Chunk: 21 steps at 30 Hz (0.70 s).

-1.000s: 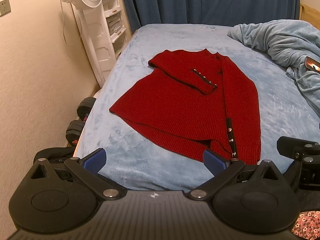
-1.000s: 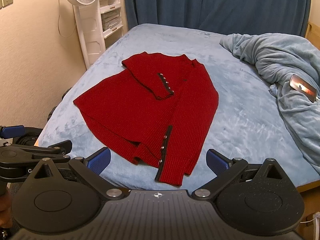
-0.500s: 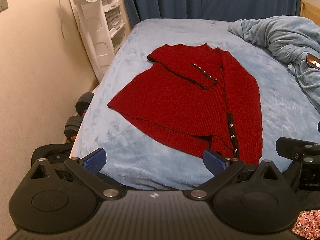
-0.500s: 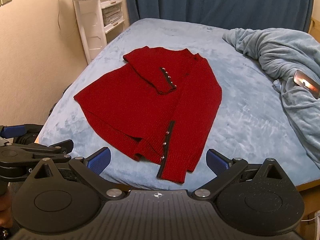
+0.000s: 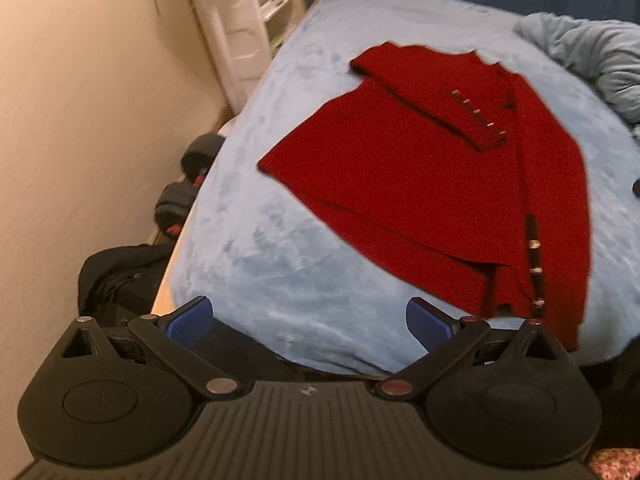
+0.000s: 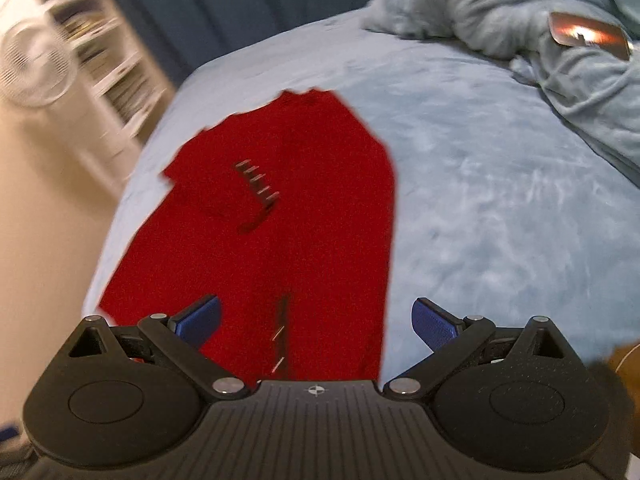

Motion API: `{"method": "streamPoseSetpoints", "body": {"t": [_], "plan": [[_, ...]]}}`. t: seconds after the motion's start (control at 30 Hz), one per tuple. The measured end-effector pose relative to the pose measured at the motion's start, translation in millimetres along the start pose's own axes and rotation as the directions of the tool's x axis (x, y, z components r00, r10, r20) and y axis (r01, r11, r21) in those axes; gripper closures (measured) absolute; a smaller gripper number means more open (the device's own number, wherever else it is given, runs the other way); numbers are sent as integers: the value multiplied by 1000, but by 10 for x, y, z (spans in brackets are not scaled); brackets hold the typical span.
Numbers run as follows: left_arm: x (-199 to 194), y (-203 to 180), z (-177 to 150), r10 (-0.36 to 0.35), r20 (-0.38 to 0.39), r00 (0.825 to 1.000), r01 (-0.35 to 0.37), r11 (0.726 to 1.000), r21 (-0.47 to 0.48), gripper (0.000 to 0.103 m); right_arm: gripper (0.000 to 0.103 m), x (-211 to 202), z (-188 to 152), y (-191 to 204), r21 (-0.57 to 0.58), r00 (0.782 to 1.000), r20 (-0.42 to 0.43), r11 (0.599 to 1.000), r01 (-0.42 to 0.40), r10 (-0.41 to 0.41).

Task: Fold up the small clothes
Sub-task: 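Lower both tools to the cardigan hem and close both grippers on it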

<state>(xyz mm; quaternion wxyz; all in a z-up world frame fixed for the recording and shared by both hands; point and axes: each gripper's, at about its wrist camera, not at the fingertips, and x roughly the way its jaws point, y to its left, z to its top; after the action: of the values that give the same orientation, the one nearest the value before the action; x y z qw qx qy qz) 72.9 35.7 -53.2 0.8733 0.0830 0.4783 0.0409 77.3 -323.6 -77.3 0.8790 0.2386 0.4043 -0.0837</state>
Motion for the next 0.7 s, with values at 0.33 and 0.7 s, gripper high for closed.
{"method": "streamPoseSetpoints", "body": {"t": [0.33, 0.7], "plan": [[524, 32, 344, 146, -150, 978, -147, 989, 7, 0, 4, 2055, 934, -608, 222, 994, -98, 972, 77, -56], [914, -633, 608, 174, -249, 953, -150, 982, 113, 0, 87, 2382, 1502, -719, 177, 978, -164, 971, 159, -130]]}}
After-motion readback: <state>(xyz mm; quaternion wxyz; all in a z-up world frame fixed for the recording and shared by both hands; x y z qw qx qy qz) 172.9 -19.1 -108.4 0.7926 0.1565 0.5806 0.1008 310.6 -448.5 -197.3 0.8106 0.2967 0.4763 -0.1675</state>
